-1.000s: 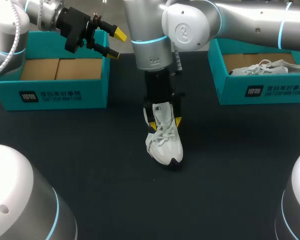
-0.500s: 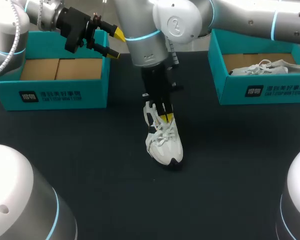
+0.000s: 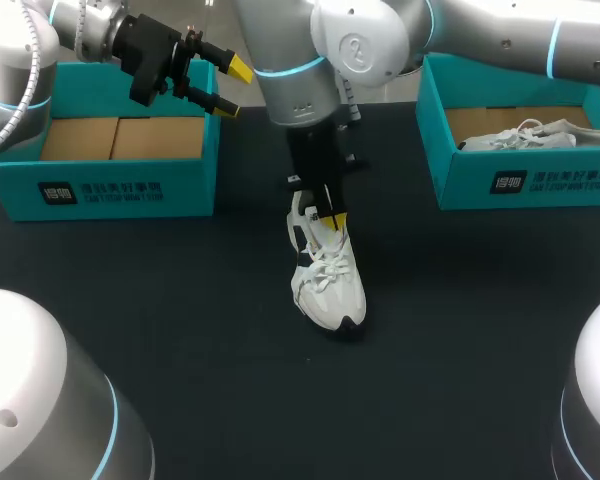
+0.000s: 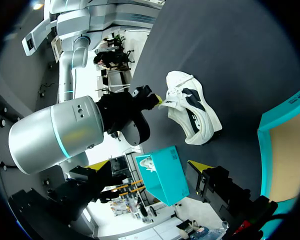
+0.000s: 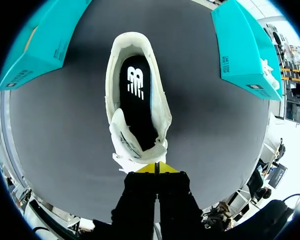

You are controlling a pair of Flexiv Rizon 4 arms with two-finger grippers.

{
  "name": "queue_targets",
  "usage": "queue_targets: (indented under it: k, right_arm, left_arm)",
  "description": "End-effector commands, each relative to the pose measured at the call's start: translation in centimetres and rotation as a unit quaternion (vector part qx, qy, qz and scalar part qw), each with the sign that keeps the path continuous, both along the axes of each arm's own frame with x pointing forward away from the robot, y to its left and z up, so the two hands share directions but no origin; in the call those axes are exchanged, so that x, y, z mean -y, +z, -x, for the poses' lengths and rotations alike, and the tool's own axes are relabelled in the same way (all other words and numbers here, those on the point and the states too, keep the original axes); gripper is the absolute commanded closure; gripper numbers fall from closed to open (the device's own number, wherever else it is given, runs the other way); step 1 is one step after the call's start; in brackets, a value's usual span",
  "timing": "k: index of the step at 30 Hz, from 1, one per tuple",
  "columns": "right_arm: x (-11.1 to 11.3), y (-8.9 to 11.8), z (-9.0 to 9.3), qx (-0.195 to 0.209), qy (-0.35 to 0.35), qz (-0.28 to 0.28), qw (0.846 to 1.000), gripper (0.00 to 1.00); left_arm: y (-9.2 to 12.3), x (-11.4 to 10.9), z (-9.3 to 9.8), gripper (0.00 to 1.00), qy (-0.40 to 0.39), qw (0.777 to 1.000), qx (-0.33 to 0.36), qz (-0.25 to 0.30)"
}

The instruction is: Take the shoe out of the shoebox, open the shoe tongue, remove and reinsert the insole, then place the shoe into the shoebox

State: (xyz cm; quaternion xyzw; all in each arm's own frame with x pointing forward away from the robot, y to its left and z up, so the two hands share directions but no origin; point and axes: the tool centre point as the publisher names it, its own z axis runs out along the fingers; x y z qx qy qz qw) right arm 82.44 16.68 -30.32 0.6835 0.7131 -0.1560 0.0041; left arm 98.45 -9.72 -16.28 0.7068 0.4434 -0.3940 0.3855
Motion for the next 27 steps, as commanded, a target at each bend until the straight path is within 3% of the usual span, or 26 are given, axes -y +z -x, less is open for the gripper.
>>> queue_targets:
  k: [1,12,20,27]
  right_arm:
    - [0.0,-0.4,-1.4,0.0,0.005,-0.002,1.0,1.0]
    - [0.2,-1.4,-3.0,0.009,0.008,-0.015,1.0,1.0]
    - [-0.4,0.8,-0.5,0.004,0.013,0.004,1.0,1.0]
    - [-1.6,0.5,0.3,0.005,0.01,-0.011,1.0,1.0]
  left_arm:
    - [0.0,0.0,0.0,0.0,-0.001,1.0,0.0,-0.001]
    - [0.0,0.0,0.0,0.0,-0.001,1.0,0.0,-0.001]
    - [0.0,0.0,0.0,0.0,-0.001,1.0,0.0,-0.001]
    - [0.0,0.0,0.0,0.0,-0.001,1.0,0.0,-0.001]
